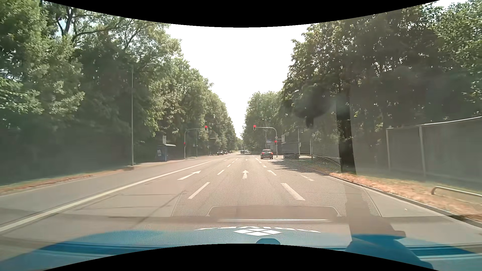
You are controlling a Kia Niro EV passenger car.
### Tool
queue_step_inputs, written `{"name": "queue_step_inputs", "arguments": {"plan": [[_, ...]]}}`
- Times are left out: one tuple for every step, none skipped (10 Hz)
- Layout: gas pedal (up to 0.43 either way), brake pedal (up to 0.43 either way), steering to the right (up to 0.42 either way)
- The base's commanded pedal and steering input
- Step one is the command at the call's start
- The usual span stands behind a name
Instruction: Follow the waypoints while adhering to traffic rules and regulations
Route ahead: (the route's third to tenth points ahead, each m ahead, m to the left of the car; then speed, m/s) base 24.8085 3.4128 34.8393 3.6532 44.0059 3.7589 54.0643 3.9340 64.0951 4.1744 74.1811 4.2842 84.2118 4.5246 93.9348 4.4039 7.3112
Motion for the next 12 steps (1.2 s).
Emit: {"name": "queue_step_inputs", "arguments": {"plan": [[0.0,0.152,-0.003],[0.0,0.152,-0.003],[0.0,0.152,-0.004],[0.0,0.152,-0.005],[0.0,0.152,-0.006],[0.0,0.152,-0.007],[0.0,0.152,-0.007],[0.0,0.152,-0.007],[0.0,0.152,-0.007],[0.0,0.152,-0.007],[0.0,0.152,-0.007],[0.0,0.152,-0.007]]}}
